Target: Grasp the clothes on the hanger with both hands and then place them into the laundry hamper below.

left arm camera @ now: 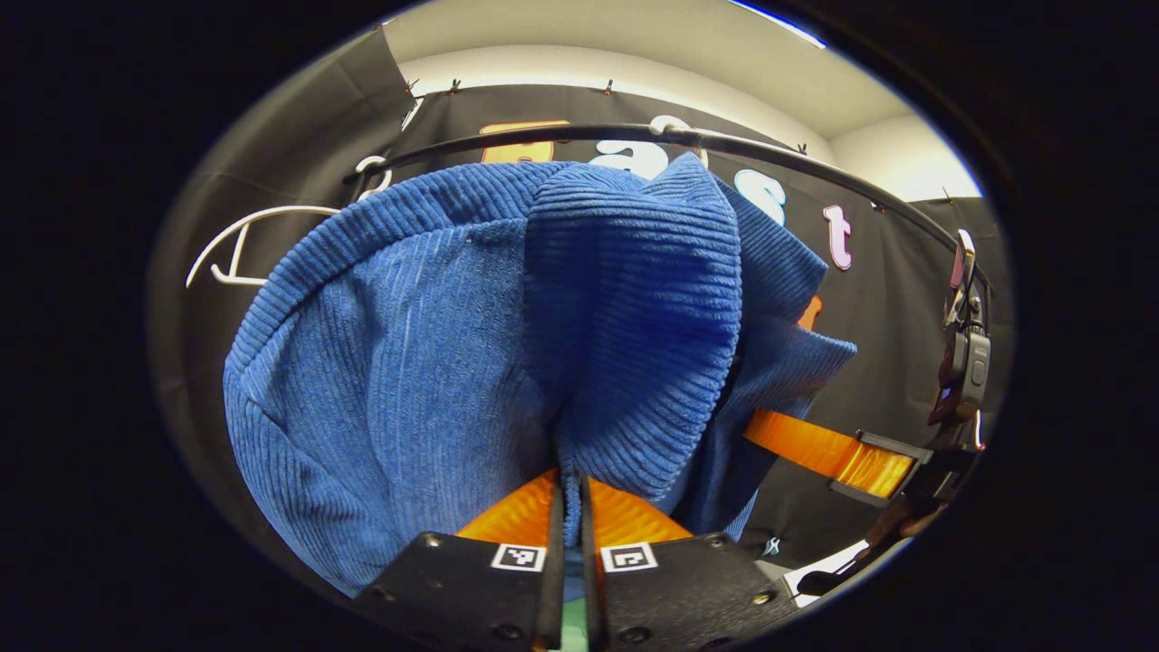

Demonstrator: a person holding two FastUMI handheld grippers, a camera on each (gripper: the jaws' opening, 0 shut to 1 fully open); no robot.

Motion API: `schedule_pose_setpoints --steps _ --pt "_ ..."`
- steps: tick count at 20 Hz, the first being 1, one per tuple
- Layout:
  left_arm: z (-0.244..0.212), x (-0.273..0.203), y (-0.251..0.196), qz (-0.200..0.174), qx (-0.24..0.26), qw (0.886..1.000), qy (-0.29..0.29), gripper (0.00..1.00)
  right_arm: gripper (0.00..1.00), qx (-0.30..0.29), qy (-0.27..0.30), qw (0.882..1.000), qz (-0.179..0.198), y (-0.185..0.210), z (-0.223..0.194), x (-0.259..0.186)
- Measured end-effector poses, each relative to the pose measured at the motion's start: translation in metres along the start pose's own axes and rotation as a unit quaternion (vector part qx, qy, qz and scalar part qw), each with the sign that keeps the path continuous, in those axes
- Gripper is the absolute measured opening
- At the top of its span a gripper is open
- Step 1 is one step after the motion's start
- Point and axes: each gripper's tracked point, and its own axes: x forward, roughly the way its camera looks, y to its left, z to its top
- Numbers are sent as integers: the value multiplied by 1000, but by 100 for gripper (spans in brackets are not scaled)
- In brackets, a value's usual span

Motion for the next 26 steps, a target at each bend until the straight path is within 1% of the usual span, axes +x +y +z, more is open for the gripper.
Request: schedule_pose_setpoints --steps 1,2,3,4,7,9,13,14,15,19,21,22,23,24,25,26 --pt "-4 -8 -5 -22 -12 999 30 4 8 10 -2 1000 4 0 2 0" --pt "-4 -13 -19 -58 -47 996 45 3 8 23 1 1000 9 -1 4 -1" --pt "2 -17 -26 -83 -78 993 45 1 8 37 5 999 13 -3 4 -1" --pt "11 -22 -23 -85 -83 992 41 1 8 56 4 998 14 -7 8 0" --pt "27 -35 -12 -78 -54 995 30 1 8 127 -7 992 23 -17 25 -4" --pt "36 -46 -10 -84 -57 994 28 0 8 169 -19 985 31 -26 36 -10" --pt "60 -65 0 -89 -59 994 17 0 8 227 -56 971 48 -41 61 -14" --pt "68 -69 3 -89 -56 994 12 0 8 235 -63 969 45 -48 66 -13" --pt "74 -73 8 -87 -52 995 7 2 8 239 -64 968 42 -53 69 -13" --pt "101 -80 29 -76 -48 996 -13 2 7 266 -75 959 59 -59 92 -10" --pt "115 -86 39 -71 -53 996 -23 0 7 273 -88 956 63 -63 107 -11" --pt "123 -90 46 -63 -51 996 -30 2 7 274 -93 955 62 -66 113 -9" --pt "132 -92 55 -55 -47 997 -39 0 7 276 -97 954 61 -69 120 -8" --pt "139 -94 64 -48 -46 997 -48 0 7 278 -99 953 62 -73 125 -6" --pt "146 -95 72 -43 -49 996 -54 2 7 281 -101 952 62 -75 130 -4" --pt "154 -95 79 -39 -54 996 -61 0 7 282 -102 952 60 -77 134 0"
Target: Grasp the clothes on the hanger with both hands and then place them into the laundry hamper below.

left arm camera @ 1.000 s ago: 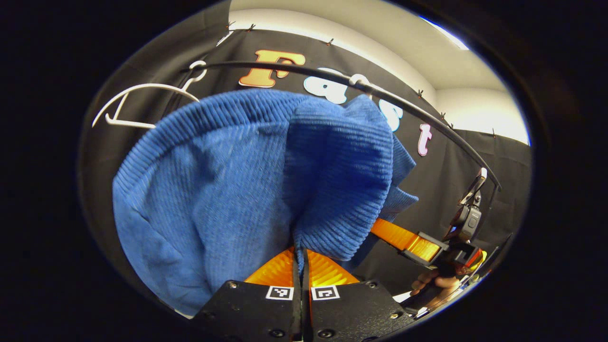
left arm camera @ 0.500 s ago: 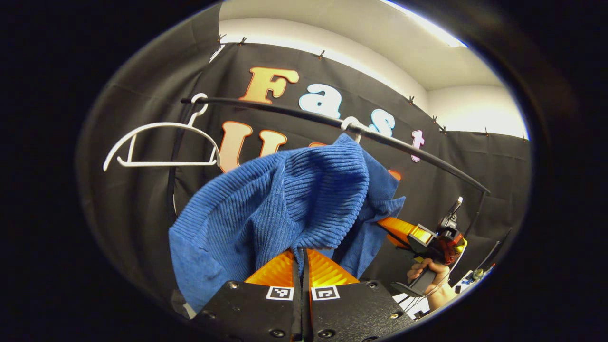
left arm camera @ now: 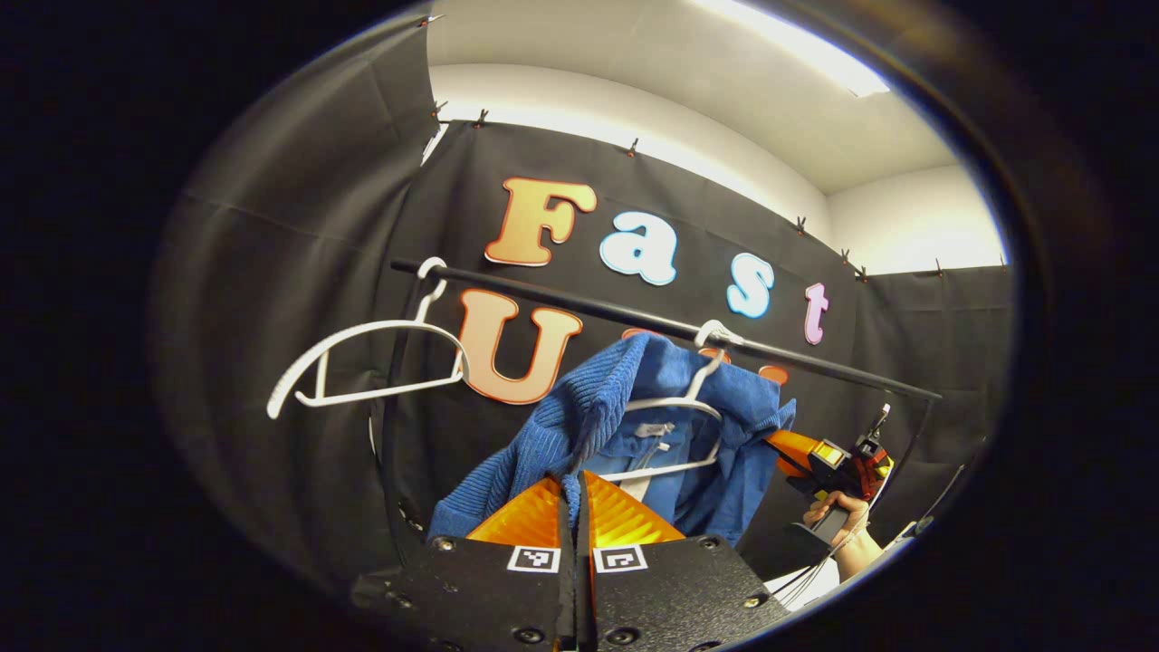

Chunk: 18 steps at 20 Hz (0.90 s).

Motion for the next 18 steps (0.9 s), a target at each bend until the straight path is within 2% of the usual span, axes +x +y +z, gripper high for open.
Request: schedule_pose_setpoints --steps 7,18 --pt "49 -1 44 33 8 998 -47 0 7 25 -20 999 0 1 21 23" --pt "114 51 66 13 61 996 -71 0 6 16 -17 1000 -20 -20 20 54"
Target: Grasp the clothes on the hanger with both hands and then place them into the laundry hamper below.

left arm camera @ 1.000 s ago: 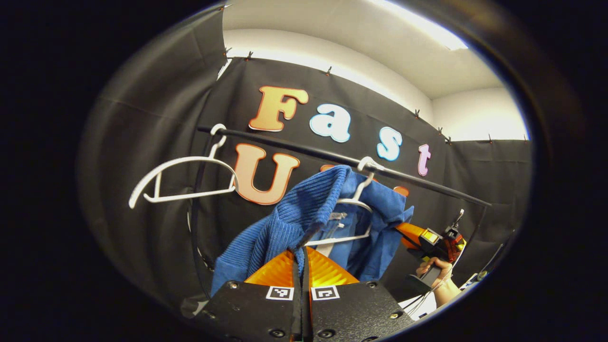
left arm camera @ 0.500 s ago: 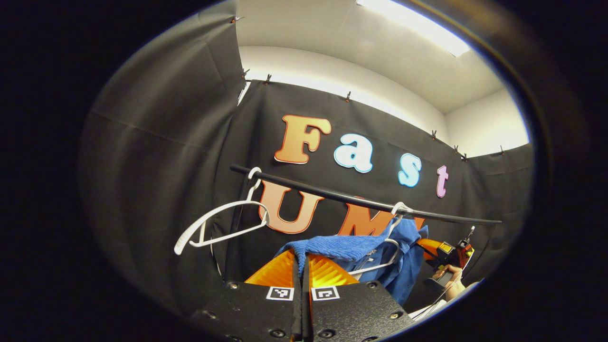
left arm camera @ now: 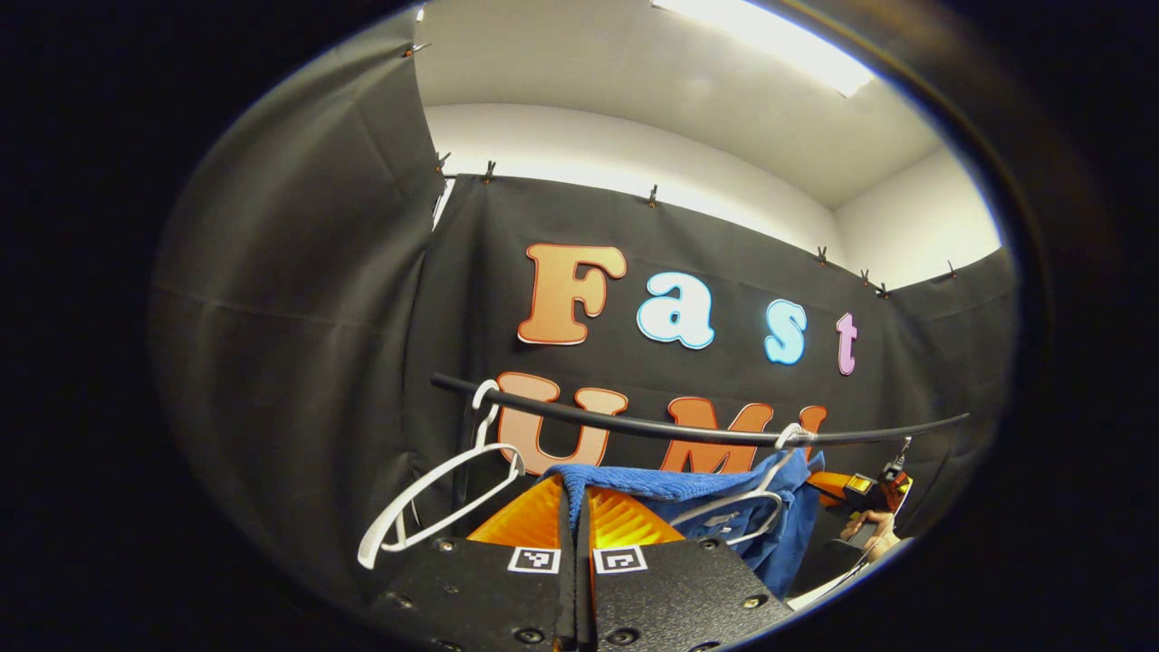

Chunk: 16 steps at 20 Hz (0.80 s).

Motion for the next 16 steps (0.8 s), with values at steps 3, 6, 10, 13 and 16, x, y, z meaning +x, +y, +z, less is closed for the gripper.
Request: schedule_pose_setpoints --steps 3,6,10,13,16 --pt "-5 29 15 2 11 1000 12 0 6 2 -2 1000 -9 -4 3 18" --pt "-25 53 34 21 43 998 38 0 6 3 8 999 -36 -21 -1 39" --pt "-66 71 52 43 77 993 77 0 6 -14 27 997 -78 -54 -16 52" --pt "-96 68 60 44 74 991 100 0 6 -15 23 996 -90 -69 -18 53" --pt "-108 66 59 39 59 992 108 0 6 -38 36 993 -109 -86 -28 48"
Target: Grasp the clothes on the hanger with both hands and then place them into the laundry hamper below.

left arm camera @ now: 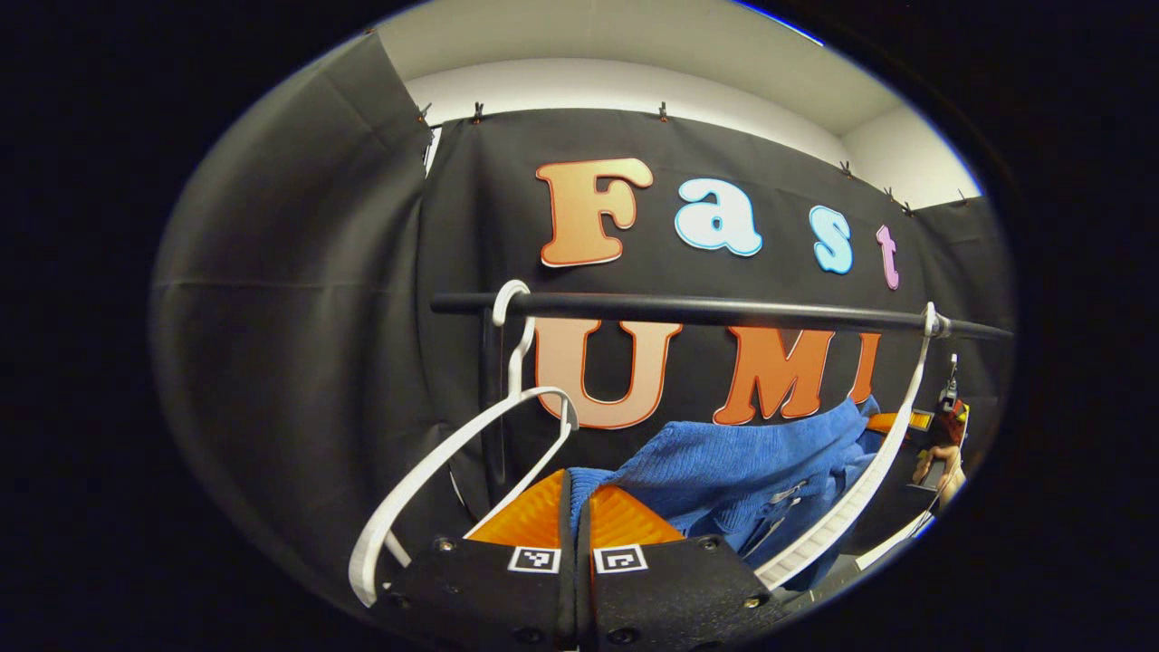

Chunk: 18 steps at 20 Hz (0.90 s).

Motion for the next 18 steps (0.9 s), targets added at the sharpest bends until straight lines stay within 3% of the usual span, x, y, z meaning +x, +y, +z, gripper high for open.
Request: schedule_pose_setpoints --steps 18 --pt "-71 -49 -1 -1 -49 998 35 0 7 -49 50 997 -25 -38 -45 -69"
